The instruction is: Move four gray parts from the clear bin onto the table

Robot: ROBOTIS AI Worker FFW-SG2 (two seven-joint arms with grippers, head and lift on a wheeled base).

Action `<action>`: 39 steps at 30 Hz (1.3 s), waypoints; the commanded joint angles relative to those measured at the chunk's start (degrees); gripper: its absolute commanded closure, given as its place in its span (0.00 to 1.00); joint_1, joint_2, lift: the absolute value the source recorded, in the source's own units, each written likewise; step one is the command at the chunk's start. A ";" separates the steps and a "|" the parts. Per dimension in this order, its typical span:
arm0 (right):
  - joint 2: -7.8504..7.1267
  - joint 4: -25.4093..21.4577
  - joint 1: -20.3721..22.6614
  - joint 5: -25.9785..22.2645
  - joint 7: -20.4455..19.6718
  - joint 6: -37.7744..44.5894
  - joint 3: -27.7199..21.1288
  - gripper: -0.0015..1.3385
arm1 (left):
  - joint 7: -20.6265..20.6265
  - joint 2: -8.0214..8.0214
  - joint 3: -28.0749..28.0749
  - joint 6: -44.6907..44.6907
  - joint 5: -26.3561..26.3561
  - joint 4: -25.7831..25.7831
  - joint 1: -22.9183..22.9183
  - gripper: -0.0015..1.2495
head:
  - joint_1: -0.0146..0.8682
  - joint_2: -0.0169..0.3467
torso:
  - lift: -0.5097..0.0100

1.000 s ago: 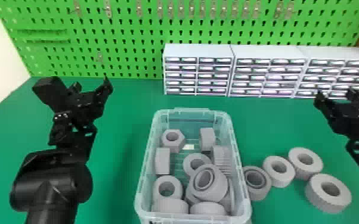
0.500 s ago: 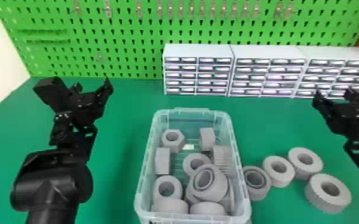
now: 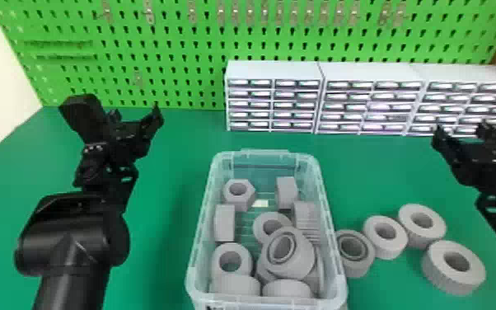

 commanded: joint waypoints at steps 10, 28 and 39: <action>-0.22 -0.07 -0.16 0.78 0.00 0.00 0.63 0.40 | 1.94 -0.15 -2.37 1.62 -6.38 0.04 -1.65 0.28 | 0.80 0.24 | 0.88; -0.14 -0.16 0.10 0.78 0.00 0.00 0.89 0.40 | 2.20 -0.15 -1.32 1.10 -8.58 0.04 -1.22 0.28 | 0.80 0.24 | 0.88; 0.39 -0.25 0.28 0.60 0.00 0.00 0.89 0.40 | 3.34 -0.15 -1.49 1.10 -7.26 0.04 -0.78 0.28 | 0.80 0.24 | 0.88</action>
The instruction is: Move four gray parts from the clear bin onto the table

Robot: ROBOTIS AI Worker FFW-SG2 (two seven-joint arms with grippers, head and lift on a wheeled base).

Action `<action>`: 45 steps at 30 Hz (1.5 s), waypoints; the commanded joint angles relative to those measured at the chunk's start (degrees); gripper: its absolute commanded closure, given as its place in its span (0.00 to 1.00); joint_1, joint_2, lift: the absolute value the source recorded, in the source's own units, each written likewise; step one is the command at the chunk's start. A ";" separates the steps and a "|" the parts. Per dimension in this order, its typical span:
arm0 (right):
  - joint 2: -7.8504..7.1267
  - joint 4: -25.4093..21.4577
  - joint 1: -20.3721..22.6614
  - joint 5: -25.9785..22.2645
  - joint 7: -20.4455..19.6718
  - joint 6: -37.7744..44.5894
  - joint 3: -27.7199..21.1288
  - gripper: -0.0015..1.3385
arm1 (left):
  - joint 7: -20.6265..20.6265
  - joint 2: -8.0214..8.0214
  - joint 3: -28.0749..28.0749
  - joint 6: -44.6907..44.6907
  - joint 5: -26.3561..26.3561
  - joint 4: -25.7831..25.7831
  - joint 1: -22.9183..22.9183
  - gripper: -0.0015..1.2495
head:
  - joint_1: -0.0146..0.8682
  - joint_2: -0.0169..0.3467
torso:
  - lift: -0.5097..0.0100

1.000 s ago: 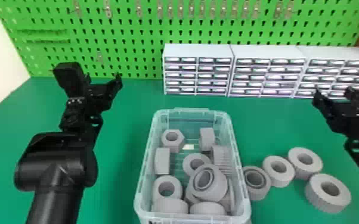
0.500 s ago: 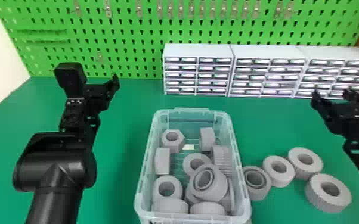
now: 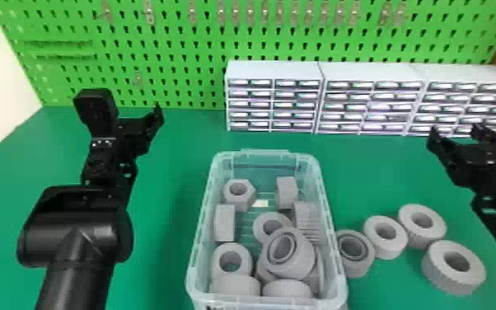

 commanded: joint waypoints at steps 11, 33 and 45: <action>0.24 -0.09 -0.46 0.42 0.00 0.00 0.86 0.40 | 0.68 -0.15 -0.06 -0.09 1.41 0.00 0.38 0.28 | 0.80 0.24 | 0.88; -0.03 0.00 -0.46 1.12 0.00 0.35 1.21 0.40 | 0.68 -0.15 -1.64 -0.35 1.85 0.53 0.03 0.28 | 0.80 0.24 | 0.88; -0.11 -0.35 -0.37 0.86 0.00 0.35 0.77 0.40 | 0.68 -0.15 -1.20 -0.79 2.56 0.44 0.12 0.28 | 0.80 0.24 | 0.88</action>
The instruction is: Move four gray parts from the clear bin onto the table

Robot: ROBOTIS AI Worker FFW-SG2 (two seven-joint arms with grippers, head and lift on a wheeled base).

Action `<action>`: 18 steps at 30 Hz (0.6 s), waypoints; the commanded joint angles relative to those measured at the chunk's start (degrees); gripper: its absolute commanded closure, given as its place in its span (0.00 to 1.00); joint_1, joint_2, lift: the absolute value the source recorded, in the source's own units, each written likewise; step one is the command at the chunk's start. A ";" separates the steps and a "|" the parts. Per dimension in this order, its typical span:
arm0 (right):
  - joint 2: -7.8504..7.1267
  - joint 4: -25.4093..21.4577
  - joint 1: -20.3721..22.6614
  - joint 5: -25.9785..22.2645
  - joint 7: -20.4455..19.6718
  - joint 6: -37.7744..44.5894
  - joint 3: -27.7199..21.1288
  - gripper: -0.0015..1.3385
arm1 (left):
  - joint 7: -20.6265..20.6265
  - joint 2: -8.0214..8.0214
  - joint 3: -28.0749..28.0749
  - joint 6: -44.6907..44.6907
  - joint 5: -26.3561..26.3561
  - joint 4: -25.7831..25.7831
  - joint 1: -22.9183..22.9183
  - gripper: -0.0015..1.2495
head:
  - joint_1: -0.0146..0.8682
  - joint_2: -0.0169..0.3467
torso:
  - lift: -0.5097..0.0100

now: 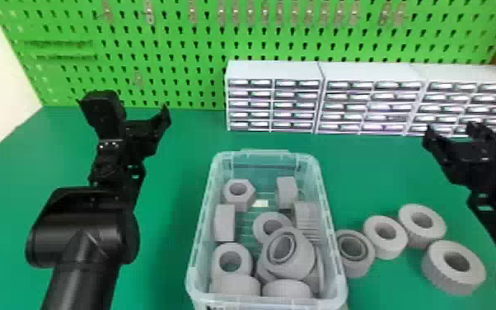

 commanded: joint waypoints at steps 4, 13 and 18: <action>0.19 -0.33 0.35 -0.17 0.00 -0.09 -0.38 0.40 | 0.00 -0.15 0.77 -0.98 0.33 -0.09 0.13 0.28 | 0.80 0.24 | 0.88; 0.28 -0.33 0.44 -0.34 0.00 -1.06 -1.17 0.40 | 0.00 -0.15 1.47 -1.59 0.16 -0.09 0.48 0.28 | 0.80 0.24 | 0.88; 0.45 -0.24 0.97 -1.49 0.00 -2.55 -2.31 0.40 | 0.00 -0.15 1.82 -1.59 0.25 -0.09 0.92 0.28 | 0.80 0.24 | 0.88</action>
